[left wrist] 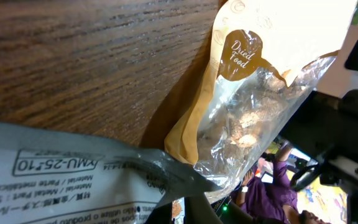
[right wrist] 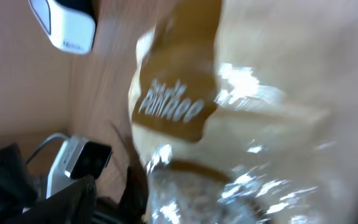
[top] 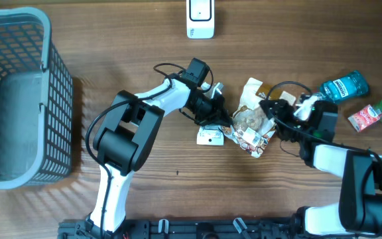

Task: Scan the item barcode

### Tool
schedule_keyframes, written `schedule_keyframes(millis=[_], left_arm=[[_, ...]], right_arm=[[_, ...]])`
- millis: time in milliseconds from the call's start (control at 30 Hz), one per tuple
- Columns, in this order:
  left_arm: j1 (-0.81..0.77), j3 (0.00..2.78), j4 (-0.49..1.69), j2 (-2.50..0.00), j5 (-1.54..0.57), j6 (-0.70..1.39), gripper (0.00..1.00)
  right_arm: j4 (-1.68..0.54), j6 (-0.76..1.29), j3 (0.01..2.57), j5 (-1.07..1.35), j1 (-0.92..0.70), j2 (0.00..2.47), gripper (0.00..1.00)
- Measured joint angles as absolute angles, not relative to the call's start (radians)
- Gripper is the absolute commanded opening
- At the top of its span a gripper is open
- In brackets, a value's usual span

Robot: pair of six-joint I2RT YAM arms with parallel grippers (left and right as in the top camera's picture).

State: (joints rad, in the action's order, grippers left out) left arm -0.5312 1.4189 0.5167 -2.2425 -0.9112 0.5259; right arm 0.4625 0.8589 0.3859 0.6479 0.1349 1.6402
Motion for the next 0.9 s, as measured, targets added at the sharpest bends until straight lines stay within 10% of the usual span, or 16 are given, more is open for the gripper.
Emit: schedule_keyframes(millis=[900], left_arm=[[-0.531,1.419,0.52,-2.243,-0.911,0.526,0.05]], right_arm=[[0.541,0.927,0.333,0.605,0.104,1.681,0.24]])
